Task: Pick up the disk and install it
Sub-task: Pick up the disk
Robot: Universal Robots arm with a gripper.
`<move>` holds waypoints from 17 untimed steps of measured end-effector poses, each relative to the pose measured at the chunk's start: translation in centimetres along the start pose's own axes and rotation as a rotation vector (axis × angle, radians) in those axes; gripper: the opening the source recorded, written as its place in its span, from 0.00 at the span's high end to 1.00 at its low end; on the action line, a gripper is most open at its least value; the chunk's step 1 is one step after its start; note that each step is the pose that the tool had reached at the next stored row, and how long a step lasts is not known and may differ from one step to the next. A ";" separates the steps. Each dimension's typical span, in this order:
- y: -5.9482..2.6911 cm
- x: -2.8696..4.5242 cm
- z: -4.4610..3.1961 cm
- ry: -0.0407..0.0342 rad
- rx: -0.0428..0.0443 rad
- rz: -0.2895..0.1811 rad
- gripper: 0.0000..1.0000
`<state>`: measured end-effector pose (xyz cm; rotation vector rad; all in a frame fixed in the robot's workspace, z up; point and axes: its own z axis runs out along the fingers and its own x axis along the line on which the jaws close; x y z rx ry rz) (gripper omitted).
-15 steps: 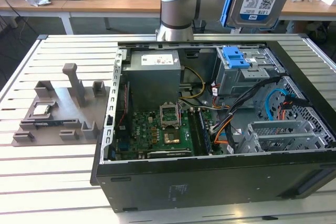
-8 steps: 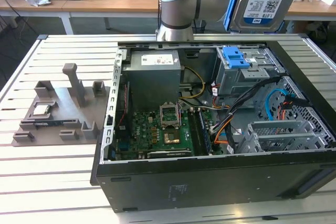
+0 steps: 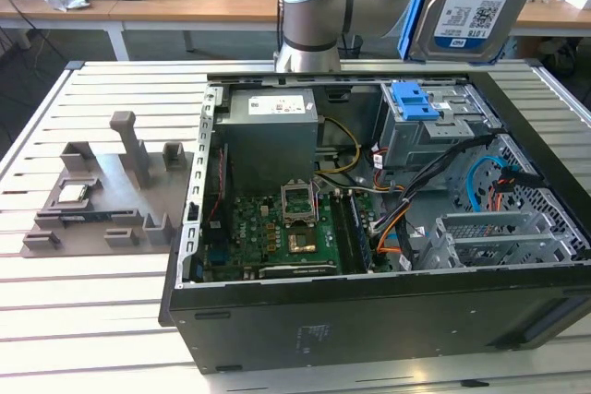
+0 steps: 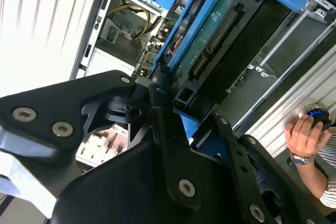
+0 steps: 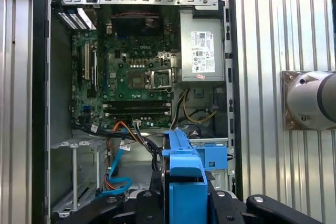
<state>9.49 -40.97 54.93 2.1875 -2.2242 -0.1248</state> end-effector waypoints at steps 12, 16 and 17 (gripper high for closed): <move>-0.34 1.85 -0.08 -0.0001 0.0000 0.000 0.63; -0.48 2.62 -0.11 -0.0002 0.0000 0.000 0.63; -0.51 2.80 -0.12 -0.0002 0.0000 0.000 0.63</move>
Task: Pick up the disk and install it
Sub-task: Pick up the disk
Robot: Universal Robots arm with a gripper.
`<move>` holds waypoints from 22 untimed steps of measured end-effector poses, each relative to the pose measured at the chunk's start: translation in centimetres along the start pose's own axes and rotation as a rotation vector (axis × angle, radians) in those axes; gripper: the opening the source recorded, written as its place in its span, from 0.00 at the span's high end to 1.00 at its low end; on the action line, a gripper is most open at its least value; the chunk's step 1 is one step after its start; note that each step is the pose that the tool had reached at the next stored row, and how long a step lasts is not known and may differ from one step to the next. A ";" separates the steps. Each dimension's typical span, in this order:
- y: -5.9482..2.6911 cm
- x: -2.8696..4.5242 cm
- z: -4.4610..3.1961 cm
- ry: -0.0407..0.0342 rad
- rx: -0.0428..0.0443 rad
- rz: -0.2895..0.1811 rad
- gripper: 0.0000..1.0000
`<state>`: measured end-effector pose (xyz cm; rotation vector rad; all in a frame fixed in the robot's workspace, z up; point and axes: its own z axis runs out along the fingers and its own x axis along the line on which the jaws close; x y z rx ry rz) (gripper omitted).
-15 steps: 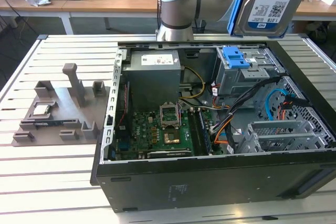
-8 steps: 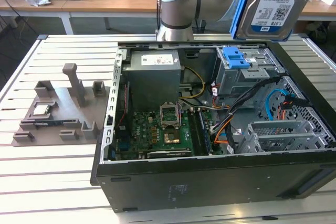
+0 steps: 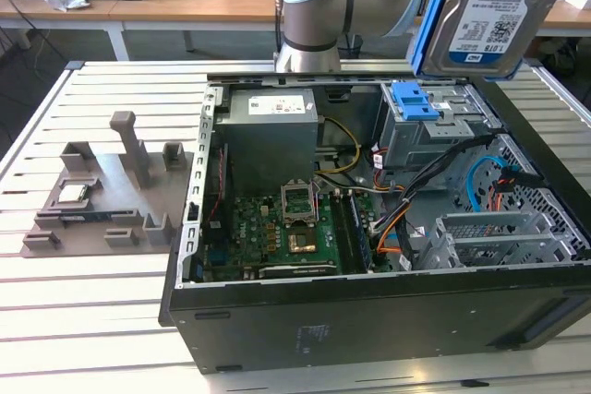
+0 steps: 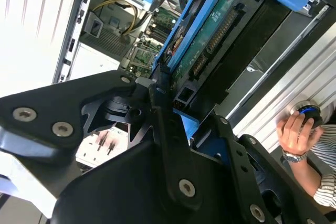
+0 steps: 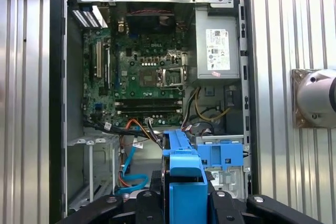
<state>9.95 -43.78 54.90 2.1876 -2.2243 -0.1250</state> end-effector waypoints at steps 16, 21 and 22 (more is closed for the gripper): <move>-0.38 3.07 -0.11 -0.0025 0.0000 0.000 0.63; -0.49 4.87 -0.14 -0.0041 -0.0001 0.000 0.63; -0.52 5.46 -0.15 -0.0041 0.0000 0.000 0.63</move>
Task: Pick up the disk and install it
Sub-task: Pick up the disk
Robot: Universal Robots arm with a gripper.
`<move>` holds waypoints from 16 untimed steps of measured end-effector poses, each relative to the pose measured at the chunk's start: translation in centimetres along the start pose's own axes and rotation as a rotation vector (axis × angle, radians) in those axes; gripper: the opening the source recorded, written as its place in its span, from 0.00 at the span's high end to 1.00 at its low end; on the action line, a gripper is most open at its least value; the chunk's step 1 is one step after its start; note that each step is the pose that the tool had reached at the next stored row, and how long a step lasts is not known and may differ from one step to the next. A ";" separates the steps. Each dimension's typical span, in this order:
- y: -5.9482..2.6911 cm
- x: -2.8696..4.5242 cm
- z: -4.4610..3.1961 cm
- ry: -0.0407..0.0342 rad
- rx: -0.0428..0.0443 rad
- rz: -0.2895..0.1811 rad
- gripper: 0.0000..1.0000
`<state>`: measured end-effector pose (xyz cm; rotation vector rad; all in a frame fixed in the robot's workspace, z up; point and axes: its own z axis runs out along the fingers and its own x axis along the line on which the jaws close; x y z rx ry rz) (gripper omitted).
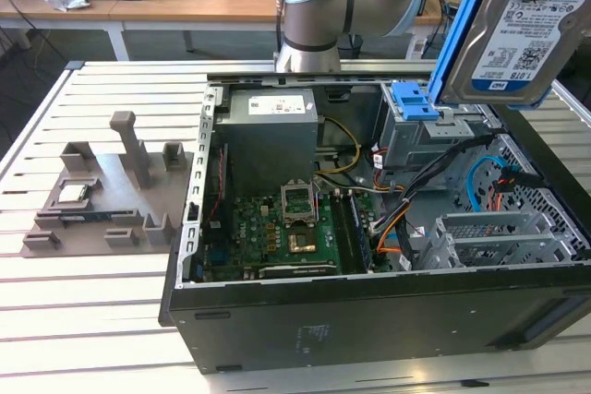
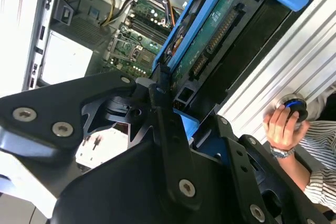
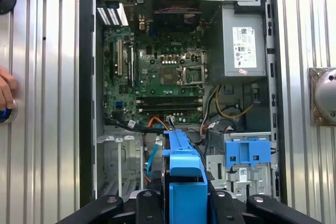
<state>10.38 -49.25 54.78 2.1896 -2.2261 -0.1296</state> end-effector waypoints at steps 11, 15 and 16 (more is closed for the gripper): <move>-0.08 2.13 -0.05 -0.0001 0.0000 0.000 0.63; -0.10 2.63 -0.01 0.0000 0.0000 0.000 0.63; -0.10 2.72 0.00 -0.0001 0.0000 0.000 0.63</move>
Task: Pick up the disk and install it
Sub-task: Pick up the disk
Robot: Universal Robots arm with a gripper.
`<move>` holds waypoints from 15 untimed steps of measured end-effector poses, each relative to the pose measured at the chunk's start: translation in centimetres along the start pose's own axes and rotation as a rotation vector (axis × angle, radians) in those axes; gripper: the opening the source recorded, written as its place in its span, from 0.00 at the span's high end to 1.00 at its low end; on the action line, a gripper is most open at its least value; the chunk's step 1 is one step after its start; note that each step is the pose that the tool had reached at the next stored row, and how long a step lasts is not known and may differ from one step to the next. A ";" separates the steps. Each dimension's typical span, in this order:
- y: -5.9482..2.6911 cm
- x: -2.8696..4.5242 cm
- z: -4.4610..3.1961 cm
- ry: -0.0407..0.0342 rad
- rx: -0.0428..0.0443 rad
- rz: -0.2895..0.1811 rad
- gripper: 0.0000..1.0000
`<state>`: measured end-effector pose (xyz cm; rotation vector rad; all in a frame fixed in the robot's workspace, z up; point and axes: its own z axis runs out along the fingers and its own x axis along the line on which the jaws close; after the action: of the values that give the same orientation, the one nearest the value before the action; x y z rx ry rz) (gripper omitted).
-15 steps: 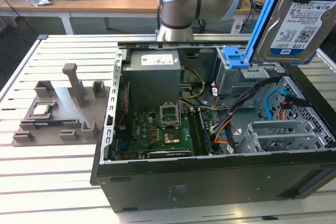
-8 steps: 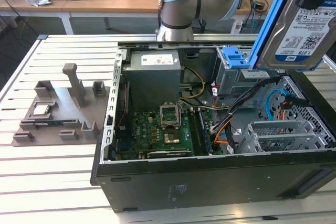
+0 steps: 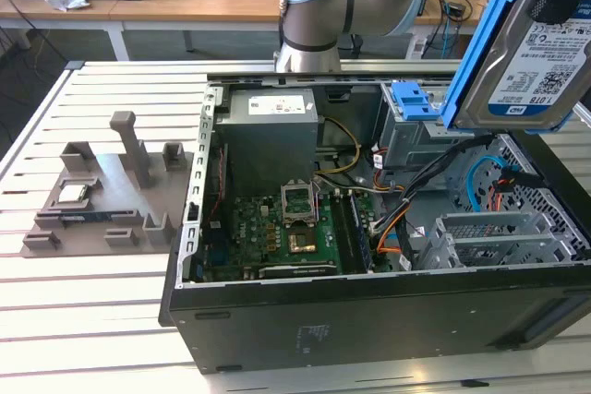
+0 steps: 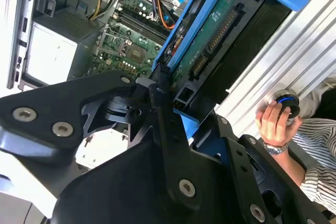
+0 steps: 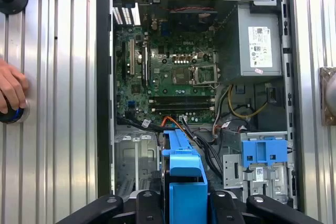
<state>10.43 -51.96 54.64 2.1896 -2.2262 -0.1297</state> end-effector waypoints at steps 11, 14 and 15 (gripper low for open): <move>-0.42 1.97 1.54 -0.0048 -0.0003 0.000 0.63; -1.18 2.46 2.20 -0.0083 -0.0008 -0.001 0.63; -1.57 2.48 2.51 -0.0083 -0.0010 -0.001 0.63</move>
<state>11.78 -54.34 51.91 2.1933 -2.2293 -0.1402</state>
